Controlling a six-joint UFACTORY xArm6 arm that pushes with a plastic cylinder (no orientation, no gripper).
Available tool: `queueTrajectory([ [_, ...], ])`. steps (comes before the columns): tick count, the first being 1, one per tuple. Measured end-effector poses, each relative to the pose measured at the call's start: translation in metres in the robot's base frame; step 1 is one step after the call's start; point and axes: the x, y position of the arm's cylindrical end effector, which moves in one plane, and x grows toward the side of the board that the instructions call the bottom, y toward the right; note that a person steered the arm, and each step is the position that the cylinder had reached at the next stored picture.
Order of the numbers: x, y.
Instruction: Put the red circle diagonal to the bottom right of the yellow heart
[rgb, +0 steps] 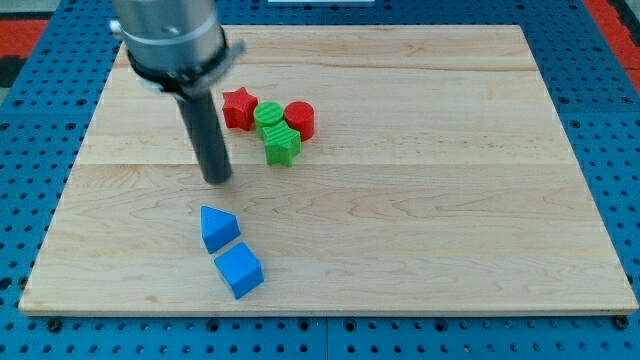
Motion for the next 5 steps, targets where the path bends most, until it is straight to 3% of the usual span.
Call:
queueTrajectory([
  [1,0.015,0.068],
  [2,-0.007,0.103],
  [3,-0.063,0.102],
  [5,-0.174,0.025],
])
